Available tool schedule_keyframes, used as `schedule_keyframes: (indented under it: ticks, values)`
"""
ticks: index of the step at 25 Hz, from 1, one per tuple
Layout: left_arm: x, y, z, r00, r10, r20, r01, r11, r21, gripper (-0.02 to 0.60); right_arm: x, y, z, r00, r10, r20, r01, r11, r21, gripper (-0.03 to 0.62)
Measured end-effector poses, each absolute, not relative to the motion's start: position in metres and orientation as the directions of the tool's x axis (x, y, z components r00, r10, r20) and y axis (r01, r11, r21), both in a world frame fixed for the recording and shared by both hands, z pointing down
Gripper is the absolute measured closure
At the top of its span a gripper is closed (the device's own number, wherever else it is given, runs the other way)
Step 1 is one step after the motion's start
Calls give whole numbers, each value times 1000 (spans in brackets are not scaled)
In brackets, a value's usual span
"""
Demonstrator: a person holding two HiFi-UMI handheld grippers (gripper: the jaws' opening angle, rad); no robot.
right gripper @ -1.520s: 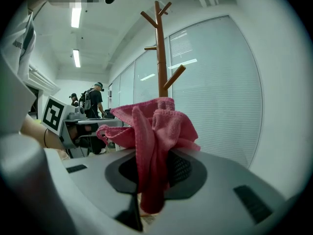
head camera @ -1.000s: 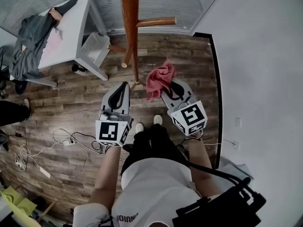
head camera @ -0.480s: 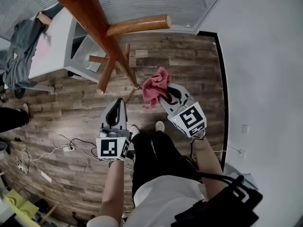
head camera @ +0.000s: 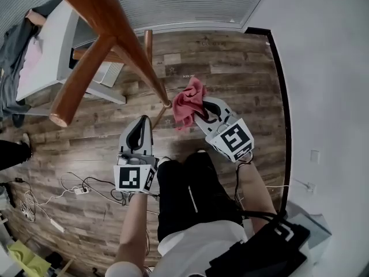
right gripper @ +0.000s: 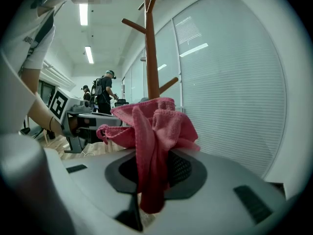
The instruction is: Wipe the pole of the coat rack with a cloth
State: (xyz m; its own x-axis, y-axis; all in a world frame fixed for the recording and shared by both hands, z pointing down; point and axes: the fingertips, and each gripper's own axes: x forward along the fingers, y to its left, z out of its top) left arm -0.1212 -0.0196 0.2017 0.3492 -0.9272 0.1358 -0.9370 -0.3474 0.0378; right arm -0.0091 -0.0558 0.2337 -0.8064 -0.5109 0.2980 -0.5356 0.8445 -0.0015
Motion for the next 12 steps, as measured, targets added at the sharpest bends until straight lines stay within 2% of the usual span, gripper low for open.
schedule_keyframes:
  ticks: [12]
  values:
    - [-137,-62,336,367,-924,109,-929,-370,-15,568,-21,-95,378,-817,-487,308,-479,871,106,499]
